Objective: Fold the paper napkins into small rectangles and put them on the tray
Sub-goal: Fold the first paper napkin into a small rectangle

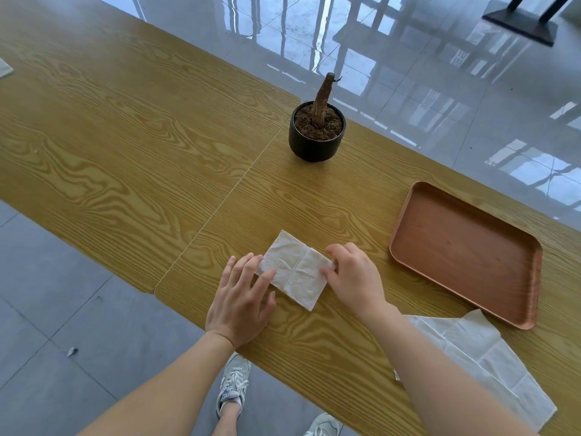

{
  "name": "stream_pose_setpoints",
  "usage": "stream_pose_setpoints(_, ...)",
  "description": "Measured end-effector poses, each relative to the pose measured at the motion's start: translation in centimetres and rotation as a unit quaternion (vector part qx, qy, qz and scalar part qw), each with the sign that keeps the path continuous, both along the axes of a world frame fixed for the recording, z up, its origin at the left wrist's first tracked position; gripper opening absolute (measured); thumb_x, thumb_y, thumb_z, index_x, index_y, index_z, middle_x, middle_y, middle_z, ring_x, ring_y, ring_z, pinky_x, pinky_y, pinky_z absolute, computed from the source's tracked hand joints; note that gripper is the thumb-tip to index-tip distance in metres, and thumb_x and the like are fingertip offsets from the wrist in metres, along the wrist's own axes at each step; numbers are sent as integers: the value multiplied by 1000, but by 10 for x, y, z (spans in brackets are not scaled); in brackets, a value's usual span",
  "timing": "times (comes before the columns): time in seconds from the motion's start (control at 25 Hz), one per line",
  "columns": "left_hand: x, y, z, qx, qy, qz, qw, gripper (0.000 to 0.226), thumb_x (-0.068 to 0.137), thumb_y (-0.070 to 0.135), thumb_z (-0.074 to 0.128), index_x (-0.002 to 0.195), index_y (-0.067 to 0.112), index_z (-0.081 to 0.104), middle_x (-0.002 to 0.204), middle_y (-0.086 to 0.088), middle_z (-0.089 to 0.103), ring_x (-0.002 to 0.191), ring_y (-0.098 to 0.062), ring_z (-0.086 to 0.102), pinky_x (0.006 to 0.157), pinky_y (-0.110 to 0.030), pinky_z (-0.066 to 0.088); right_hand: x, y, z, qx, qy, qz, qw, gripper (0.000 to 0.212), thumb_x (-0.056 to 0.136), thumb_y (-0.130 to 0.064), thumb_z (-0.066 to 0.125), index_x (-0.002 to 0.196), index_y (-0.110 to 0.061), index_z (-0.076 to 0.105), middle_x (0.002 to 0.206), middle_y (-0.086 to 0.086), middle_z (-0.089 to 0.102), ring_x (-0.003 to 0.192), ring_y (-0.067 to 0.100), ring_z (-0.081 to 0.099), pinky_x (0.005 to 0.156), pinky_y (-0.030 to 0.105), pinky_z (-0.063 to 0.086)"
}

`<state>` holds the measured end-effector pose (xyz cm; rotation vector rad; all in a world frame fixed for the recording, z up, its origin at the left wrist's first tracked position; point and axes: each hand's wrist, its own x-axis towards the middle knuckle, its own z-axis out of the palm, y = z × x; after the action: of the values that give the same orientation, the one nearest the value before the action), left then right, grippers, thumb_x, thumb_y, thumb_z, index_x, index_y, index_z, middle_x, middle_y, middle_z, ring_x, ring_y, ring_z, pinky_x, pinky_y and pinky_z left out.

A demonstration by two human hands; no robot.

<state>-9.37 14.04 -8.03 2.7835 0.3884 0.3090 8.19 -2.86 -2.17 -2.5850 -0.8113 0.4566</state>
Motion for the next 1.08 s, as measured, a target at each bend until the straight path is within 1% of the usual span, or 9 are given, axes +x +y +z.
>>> stream_pose_setpoints(0.12,-1,0,0,7,3,-11,1000,41,88,39,54,125,24,60,139,-12,52,137,-31,41,117,-59,26,-10,3,0,-22,15,-52,998,22,91,-30,66,108,-19,58,91,0,66,84,25,64,70,40,53)
stream_pose_setpoints(0.24,-2,0,2,32,19,-47,998,45,88,47,54,130,31,59,146,-8,49,141,-30,39,115,-64,24,-28,-5,-3,-33,44,-85,995,22,87,-28,70,98,-21,51,81,-2,67,77,24,65,68,40,54)
stream_pose_setpoints(0.48,-2,0,3,56,40,-63,996,48,90,50,52,134,32,56,151,-3,48,145,-27,35,115,-66,19,-44,-17,-5,5,76,-87,993,33,86,-29,74,106,-26,48,73,-10,62,69,12,62,65,35,53)
stream_pose_setpoints(0.6,-1,0,2,58,41,-62,996,48,89,49,52,134,31,57,150,-5,48,144,-27,36,115,-66,19,-20,-14,-3,40,27,-107,993,29,89,-32,73,111,-23,57,78,-12,62,70,11,61,64,33,50)
stream_pose_setpoints(0.68,0,0,2,58,41,-60,996,48,89,48,52,133,31,57,149,-5,49,144,-27,36,115,-66,20,2,-6,0,46,-6,-111,993,34,94,-31,67,125,-19,60,92,-7,66,82,18,64,71,39,54)
stream_pose_setpoints(0.76,0,-1,2,57,39,-59,996,47,88,47,53,132,31,58,148,-5,50,143,-27,37,115,-66,21,20,4,2,5,-12,-86,996,39,97,-34,61,132,-18,57,105,-2,65,91,24,64,76,44,55)
stream_pose_setpoints(0.84,-1,0,2,57,36,-57,996,46,89,47,53,131,31,59,148,-5,50,143,-27,38,114,-66,21,29,14,2,-28,-14,-65,997,31,97,-35,61,123,-19,62,104,-1,63,90,23,63,74,43,55)
stream_pose_setpoints(0.96,-1,0,3,54,36,-54,996,45,89,46,54,131,32,60,148,-5,50,142,-27,38,114,-65,22,37,19,-1,-29,3,-76,997,13,94,-32,64,101,-21,66,97,-4,62,85,19,62,70,39,54)
stream_pose_setpoints(1.08,0,-1,3,55,38,-53,996,44,89,46,54,131,33,60,148,-5,50,142,-27,38,114,-65,22,45,23,-2,-43,26,-85,995,7,93,-28,63,90,-22,65,95,-5,62,82,17,60,66,35,52)
